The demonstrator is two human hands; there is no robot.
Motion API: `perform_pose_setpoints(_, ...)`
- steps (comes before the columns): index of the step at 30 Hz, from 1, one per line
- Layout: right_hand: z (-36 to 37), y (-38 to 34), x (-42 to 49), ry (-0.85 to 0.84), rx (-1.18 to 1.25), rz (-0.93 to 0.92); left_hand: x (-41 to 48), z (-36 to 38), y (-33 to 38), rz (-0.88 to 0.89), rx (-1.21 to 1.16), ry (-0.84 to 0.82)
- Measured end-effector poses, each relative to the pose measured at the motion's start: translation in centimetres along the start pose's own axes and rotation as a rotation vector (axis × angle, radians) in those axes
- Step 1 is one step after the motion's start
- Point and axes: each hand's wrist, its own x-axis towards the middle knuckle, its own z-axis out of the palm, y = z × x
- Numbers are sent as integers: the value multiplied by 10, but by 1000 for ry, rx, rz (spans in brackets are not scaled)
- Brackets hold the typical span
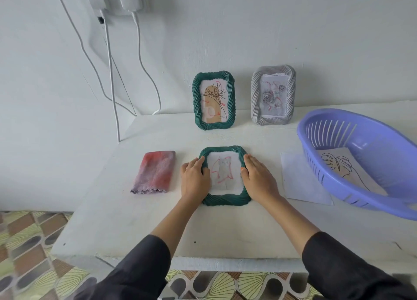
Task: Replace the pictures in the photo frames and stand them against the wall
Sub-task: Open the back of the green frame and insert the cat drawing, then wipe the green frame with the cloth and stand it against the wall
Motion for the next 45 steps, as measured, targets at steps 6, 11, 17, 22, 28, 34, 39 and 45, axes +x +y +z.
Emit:
perform_pose_setpoints(6,0,1,0,0,13,2,9,-13,-5,53,32,-29)
perform_pose_setpoints(11,0,1,0,6,24,4,26,-50,-28,-238,201,320)
perform_pose_setpoints(17,-1,0,-1,-1,25,11,31,-79,-49,-501,194,42)
perform_pose_setpoints(22,-1,0,0,-3,54,16,36,-85,-43,-476,144,-100)
perform_pose_setpoints(28,-14,-3,-1,-16,349,69,43,-97,-49,-473,-126,-180)
perform_pose_setpoints(34,-32,-46,-4,-81,794,89,42,-91,-11,-379,-548,-241)
perform_pose_setpoints(39,-33,-79,-2,-245,1322,185,25,-64,52,-282,-831,-374)
perform_pose_setpoints(45,-50,-62,19,259,1069,222,22,-41,35,-95,-374,-55)
